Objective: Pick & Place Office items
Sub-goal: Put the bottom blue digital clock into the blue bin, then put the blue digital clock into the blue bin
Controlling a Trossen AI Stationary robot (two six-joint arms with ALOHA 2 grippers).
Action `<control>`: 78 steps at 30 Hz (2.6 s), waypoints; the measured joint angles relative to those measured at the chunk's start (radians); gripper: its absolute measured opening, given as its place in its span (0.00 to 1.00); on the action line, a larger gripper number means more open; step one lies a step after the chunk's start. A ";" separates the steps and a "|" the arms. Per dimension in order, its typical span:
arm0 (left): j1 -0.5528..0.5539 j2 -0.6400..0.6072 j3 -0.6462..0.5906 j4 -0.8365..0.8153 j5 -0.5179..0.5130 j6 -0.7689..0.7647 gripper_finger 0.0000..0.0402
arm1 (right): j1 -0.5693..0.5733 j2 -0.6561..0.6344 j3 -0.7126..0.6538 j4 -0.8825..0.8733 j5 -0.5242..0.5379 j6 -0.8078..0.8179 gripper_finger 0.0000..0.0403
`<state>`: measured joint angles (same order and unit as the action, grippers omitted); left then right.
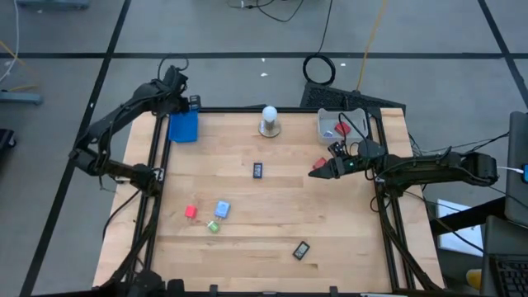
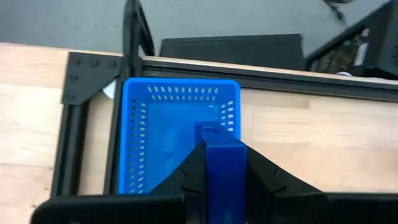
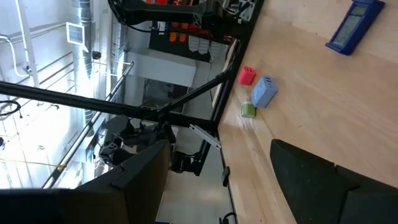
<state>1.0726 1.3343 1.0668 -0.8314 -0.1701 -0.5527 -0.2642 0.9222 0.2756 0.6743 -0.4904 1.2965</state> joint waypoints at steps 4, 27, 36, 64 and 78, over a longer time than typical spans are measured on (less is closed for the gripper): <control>-0.025 0.034 0.000 0.014 -0.077 -0.022 0.14 | 0.000 0.000 0.000 0.000 0.000 0.000 0.67; -0.040 0.237 0.000 0.003 -0.222 -0.093 0.14 | 0.000 0.000 0.000 0.001 -0.003 0.000 0.67; -0.041 0.284 0.000 0.005 -0.223 -0.101 0.14 | 0.000 0.000 0.000 0.002 -0.003 0.000 0.67; -0.048 0.231 0.000 0.023 -0.130 0.020 0.48 | 0.000 0.000 0.000 0.002 -0.003 -0.003 0.67; -0.079 -0.102 0.000 0.027 -0.034 0.057 0.48 | 0.000 0.000 0.000 0.002 -0.003 -0.026 0.67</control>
<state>0.9931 1.2320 1.0672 -0.8040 -0.2038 -0.4961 -0.2642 0.9218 0.2760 0.6765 -0.4938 1.2705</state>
